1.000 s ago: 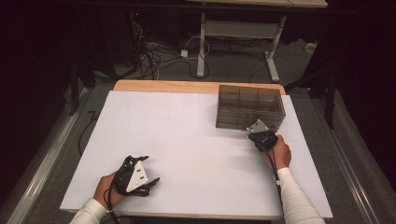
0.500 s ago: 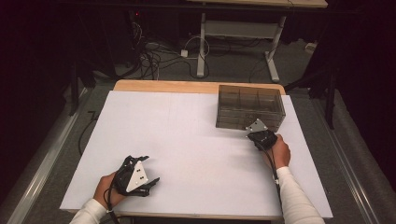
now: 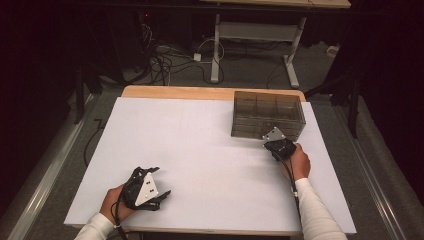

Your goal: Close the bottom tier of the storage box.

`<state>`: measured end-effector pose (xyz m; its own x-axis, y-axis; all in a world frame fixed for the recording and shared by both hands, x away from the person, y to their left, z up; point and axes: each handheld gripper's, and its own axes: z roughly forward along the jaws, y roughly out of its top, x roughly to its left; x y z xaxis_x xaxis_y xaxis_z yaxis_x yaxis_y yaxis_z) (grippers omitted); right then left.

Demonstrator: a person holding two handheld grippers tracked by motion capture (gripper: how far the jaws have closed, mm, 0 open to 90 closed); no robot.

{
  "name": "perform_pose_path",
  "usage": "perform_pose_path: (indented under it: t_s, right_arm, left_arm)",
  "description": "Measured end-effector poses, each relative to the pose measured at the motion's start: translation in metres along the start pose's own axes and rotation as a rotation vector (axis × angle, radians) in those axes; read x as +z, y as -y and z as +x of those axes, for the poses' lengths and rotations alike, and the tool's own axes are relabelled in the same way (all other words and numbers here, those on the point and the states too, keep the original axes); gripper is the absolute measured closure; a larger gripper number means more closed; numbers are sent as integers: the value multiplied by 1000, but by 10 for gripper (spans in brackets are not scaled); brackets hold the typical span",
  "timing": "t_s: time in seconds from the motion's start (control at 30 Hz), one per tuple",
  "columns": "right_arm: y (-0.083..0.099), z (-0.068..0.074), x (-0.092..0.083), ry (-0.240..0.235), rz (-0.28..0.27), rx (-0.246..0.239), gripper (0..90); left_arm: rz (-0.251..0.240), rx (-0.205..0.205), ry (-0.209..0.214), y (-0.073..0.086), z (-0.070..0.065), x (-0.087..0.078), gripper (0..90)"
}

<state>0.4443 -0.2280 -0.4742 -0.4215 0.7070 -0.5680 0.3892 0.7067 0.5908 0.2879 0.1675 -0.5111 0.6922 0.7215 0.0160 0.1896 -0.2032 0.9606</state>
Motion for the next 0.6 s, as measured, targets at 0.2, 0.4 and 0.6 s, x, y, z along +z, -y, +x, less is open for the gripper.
perform_pose_path:
  t_s: [0.2,0.4,0.6]
  right_arm:
    - [0,0,0,2,-1,2,900]
    - [0,1,-1,1,-3,3,900]
    - [1,2,-4,-7,-5,67,900]
  left_arm:
    - [2,2,0,0,0,0,182]
    - [1,4,-1,0,1,-1,182]
    - [0,4,-6,0,0,0,182]
